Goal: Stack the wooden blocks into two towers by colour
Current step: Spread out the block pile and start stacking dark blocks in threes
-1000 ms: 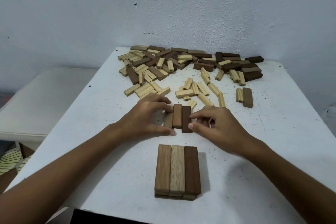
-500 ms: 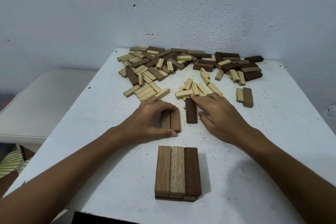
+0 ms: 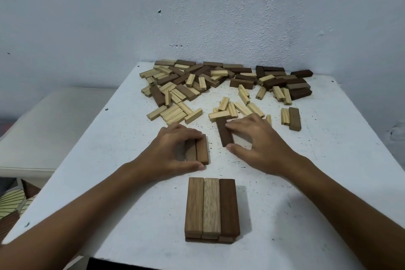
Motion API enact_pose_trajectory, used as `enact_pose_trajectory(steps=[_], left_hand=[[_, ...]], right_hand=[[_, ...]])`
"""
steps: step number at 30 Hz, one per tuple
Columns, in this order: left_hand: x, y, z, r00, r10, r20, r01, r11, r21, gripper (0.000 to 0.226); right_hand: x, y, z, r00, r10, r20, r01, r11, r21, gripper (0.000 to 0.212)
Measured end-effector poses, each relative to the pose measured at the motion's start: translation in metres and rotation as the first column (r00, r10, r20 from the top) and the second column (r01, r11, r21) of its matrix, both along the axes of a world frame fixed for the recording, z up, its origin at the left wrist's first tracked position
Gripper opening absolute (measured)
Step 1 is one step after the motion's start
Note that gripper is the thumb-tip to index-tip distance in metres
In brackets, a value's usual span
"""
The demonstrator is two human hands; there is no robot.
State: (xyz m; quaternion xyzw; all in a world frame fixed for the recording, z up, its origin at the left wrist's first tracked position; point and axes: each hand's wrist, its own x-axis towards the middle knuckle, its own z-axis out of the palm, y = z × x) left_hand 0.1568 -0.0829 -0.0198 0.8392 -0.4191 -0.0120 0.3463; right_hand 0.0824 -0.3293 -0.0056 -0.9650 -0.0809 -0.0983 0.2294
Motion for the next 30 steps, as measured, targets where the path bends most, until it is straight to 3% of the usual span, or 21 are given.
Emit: enact_pose_trajectory(steps=[6,11,15,21,26,30], left_hand=[[-0.002,0.001,0.001,1.0,0.02,-0.004,-0.02,1.0,0.001,0.076],[-0.004,-0.001,0.003,0.998,0.065,-0.012,-0.065,0.998,-0.003,0.078],[-0.003,-0.001,0.003,0.999,0.05,0.005,-0.05,0.998,-0.03,0.076],[-0.001,0.003,-0.001,0.999,0.049,0.022,-0.048,0.998,-0.041,0.09],[-0.002,0.002,0.002,0.999,0.045,0.022,-0.045,0.999,-0.01,0.08],[-0.009,0.004,0.001,0.991,0.133,-0.03,-0.134,0.99,-0.049,0.079]], right_hand=[[0.002,0.012,0.003,0.993,0.114,-0.021,-0.113,0.993,0.045,0.04],[0.006,0.014,0.008,0.985,0.132,-0.11,-0.127,0.99,0.057,0.047],[0.006,0.019,0.004,0.984,0.149,-0.1,-0.14,0.985,0.097,0.048],[0.005,0.026,-0.001,0.985,0.15,-0.084,-0.136,0.978,0.156,0.049],[0.005,0.021,0.003,0.977,0.168,-0.13,-0.142,0.971,0.192,0.04],[0.011,0.012,0.01,0.977,0.162,-0.14,-0.129,0.968,0.216,0.036]])
